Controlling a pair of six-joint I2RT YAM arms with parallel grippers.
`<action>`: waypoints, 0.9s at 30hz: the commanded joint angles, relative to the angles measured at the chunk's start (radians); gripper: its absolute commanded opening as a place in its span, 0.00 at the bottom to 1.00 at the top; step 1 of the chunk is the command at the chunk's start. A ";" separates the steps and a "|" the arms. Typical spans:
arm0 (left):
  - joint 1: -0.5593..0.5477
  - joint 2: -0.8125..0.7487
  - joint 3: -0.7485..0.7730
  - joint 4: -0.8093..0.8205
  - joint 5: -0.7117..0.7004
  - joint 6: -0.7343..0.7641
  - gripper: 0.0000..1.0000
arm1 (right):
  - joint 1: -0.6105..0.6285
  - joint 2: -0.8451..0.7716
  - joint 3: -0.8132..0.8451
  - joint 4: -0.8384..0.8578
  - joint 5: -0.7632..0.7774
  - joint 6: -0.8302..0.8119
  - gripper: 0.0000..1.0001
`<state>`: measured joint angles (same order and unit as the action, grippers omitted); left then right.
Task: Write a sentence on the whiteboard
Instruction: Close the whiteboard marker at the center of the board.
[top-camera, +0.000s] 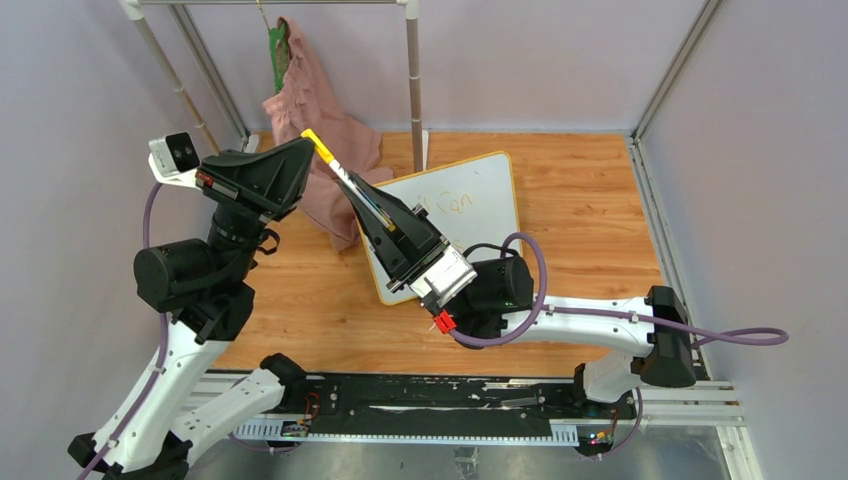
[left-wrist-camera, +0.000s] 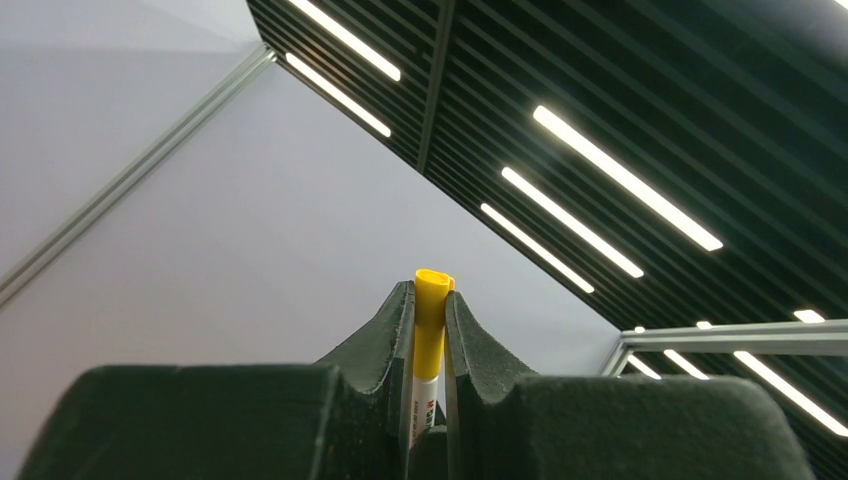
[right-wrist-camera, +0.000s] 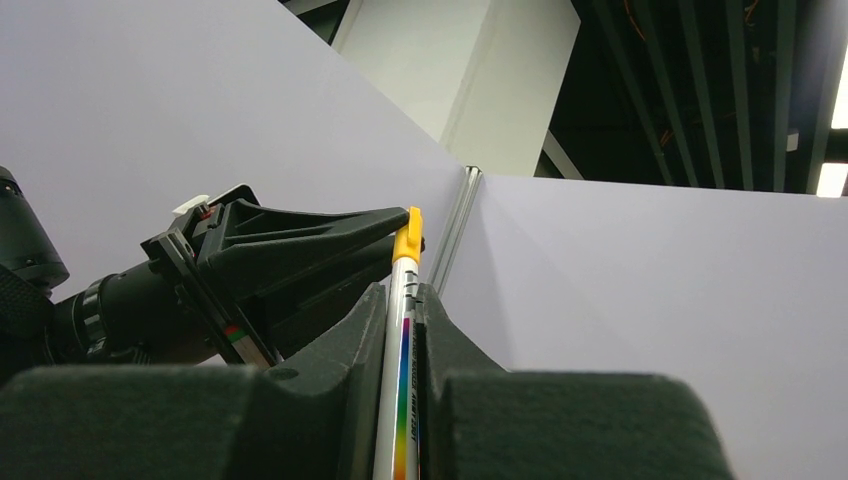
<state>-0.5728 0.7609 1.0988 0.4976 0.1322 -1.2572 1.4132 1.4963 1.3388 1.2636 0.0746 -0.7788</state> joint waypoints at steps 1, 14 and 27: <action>-0.045 0.044 -0.029 -0.108 0.194 0.001 0.00 | -0.004 0.034 0.048 -0.052 -0.055 0.010 0.00; -0.082 0.044 -0.067 -0.110 0.183 0.004 0.00 | -0.003 0.048 0.077 -0.063 -0.057 0.001 0.00; -0.095 0.024 -0.047 -0.150 0.126 0.052 0.00 | 0.000 0.033 0.050 -0.056 -0.056 0.003 0.00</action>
<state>-0.6212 0.7666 1.0733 0.5686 0.0738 -1.2522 1.4136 1.5181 1.3762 1.2625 0.0731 -0.7868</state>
